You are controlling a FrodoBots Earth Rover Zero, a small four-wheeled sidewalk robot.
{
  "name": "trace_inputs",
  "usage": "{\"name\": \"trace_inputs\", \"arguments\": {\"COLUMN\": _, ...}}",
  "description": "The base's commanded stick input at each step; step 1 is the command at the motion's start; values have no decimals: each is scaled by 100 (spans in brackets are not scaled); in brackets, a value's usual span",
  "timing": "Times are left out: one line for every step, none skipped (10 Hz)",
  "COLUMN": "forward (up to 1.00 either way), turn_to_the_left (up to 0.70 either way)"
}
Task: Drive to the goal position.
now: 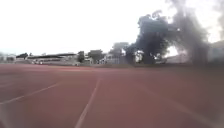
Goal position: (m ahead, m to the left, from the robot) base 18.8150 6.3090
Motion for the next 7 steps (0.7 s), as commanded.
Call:
{"name": "trace_inputs", "arguments": {"forward": 70, "turn_to_the_left": -21}}
{"name": "trace_inputs", "arguments": {"forward": 70, "turn_to_the_left": -21}}
{"name": "trace_inputs", "arguments": {"forward": 70, "turn_to_the_left": -21}}
{"name": "trace_inputs", "arguments": {"forward": 70, "turn_to_the_left": -14}}
{"name": "trace_inputs", "arguments": {"forward": 70, "turn_to_the_left": -4}}
{"name": "trace_inputs", "arguments": {"forward": 70, "turn_to_the_left": 0}}
{"name": "trace_inputs", "arguments": {"forward": 70, "turn_to_the_left": 0}}
